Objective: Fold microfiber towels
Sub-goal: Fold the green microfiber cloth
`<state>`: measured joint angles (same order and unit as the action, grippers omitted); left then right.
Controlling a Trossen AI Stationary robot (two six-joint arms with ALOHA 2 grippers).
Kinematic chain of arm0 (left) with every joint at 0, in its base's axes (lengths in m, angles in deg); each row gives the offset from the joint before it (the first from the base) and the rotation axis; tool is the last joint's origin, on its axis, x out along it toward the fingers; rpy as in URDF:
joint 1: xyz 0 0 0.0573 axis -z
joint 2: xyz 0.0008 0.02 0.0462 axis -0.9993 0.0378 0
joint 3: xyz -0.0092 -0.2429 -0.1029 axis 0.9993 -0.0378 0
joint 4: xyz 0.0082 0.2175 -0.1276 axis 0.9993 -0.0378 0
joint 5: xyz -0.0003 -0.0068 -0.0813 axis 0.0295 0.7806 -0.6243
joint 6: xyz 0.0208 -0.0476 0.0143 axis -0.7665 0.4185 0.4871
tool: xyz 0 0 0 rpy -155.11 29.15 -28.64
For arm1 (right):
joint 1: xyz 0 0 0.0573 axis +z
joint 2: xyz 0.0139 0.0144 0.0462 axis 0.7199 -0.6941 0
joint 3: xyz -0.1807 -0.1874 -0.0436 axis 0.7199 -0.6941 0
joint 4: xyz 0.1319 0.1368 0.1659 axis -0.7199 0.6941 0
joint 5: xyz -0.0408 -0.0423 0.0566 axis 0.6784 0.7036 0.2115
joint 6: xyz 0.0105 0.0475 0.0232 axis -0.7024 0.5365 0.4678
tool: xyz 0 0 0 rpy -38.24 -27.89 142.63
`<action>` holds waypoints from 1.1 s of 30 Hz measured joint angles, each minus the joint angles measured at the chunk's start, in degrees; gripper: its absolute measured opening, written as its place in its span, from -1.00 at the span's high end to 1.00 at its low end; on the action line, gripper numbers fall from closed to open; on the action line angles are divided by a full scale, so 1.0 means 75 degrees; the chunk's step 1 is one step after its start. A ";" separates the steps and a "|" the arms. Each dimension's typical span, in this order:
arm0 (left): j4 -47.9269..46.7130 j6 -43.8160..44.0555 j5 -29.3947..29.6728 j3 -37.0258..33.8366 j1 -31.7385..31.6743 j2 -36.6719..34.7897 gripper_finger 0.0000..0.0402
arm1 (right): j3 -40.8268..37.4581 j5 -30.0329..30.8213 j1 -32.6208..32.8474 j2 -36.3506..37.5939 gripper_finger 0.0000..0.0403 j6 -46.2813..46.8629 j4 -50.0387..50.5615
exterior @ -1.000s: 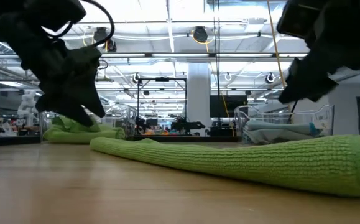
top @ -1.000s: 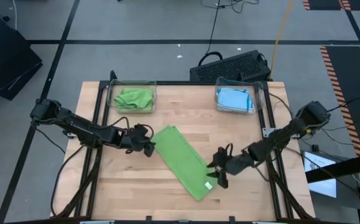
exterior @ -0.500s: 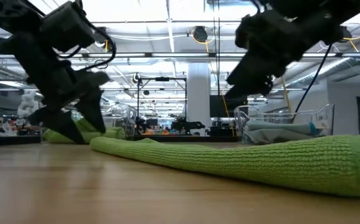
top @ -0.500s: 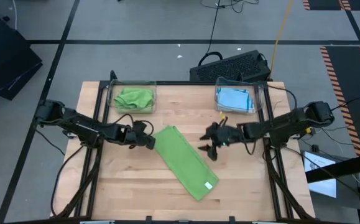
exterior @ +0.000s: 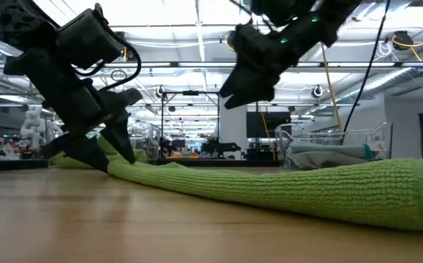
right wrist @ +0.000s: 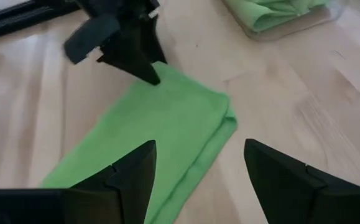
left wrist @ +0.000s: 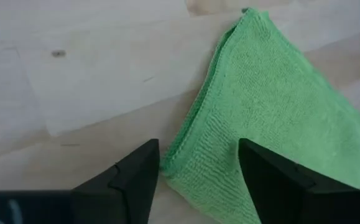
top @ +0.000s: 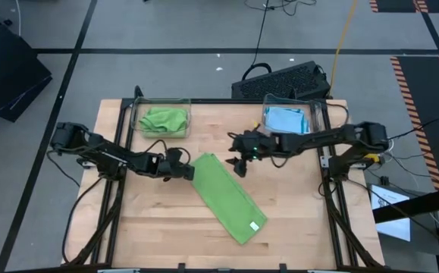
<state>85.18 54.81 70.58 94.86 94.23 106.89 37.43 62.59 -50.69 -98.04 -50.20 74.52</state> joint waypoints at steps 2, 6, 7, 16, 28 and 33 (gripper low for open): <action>-0.0013 -0.0242 0.0015 0.0000 0.0000 0.0008 -0.01 | 0.0337 -0.0005 -0.0089 -0.0387 -0.18 -0.0069 0.0084; -0.0060 -0.0912 0.0015 -0.0012 0.0006 0.0023 0.30 | 0.1014 -0.0002 -0.0236 -0.1186 -0.18 -0.0179 0.0106; -0.0089 -0.1057 0.0019 -0.0012 0.0006 0.0026 0.40 | 0.1183 -0.0004 -0.0267 -0.1393 -0.18 -0.0189 0.0081; -0.0038 -0.1727 0.0044 -0.0015 0.0003 0.0029 0.94 | 0.2472 -0.0303 -0.0648 -0.2984 -0.20 -0.0522 0.0305; -0.0067 -0.2394 0.0279 -0.0012 -0.0055 0.0020 0.94 | 0.3301 -0.1162 -0.1097 -0.4318 -0.46 -0.0461 0.0414; -0.0050 -0.2557 0.0295 -0.0012 -0.0099 0.0015 0.98 | 0.3298 -0.1148 -0.1083 -0.4517 -0.43 -0.0434 0.0221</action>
<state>84.81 35.63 72.79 94.77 93.49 107.00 62.16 53.98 -58.81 -131.92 -53.46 76.17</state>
